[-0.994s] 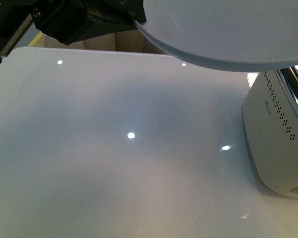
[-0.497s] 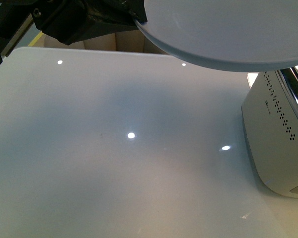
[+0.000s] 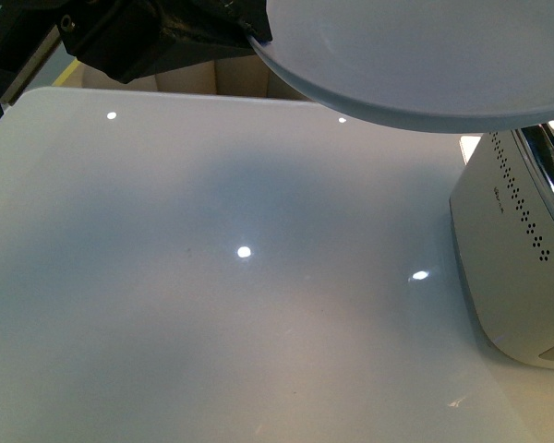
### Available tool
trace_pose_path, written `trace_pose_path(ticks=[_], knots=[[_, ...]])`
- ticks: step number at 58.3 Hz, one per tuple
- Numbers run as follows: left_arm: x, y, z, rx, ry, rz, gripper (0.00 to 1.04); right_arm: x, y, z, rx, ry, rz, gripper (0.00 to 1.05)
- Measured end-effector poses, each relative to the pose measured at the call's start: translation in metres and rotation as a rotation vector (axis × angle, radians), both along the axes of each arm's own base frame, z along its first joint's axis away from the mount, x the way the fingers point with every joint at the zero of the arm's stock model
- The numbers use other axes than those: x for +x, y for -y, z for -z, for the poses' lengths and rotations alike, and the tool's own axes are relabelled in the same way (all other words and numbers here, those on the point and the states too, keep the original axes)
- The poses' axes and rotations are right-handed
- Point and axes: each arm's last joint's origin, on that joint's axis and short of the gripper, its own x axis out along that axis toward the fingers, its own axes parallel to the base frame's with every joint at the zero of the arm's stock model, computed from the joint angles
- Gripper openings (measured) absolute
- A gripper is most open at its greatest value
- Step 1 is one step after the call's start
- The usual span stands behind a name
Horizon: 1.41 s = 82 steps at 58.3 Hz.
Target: Left arm holds plate, right arm toasts bread
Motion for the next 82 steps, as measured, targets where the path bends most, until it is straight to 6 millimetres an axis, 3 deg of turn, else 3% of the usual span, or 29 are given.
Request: trace_pose_path(ticks=[27, 65, 71, 82], knots=[[0.0, 0.0, 0.0, 0.0, 0.0, 0.0, 0.03, 0.001, 0.002, 0.013, 0.013, -0.063, 0.033, 0.03], [0.0, 0.0, 0.0, 0.0, 0.0, 0.0, 0.03, 0.008, 0.003, 0.06, 0.037, -0.172, 0.05, 0.03], [0.0, 0.0, 0.0, 0.0, 0.0, 0.0, 0.03, 0.006, 0.004, 0.065, 0.049, -0.179, 0.05, 0.24], [0.0, 0.0, 0.0, 0.0, 0.0, 0.0, 0.03, 0.002, 0.005, 0.065, 0.069, -0.174, 0.045, 0.48]])
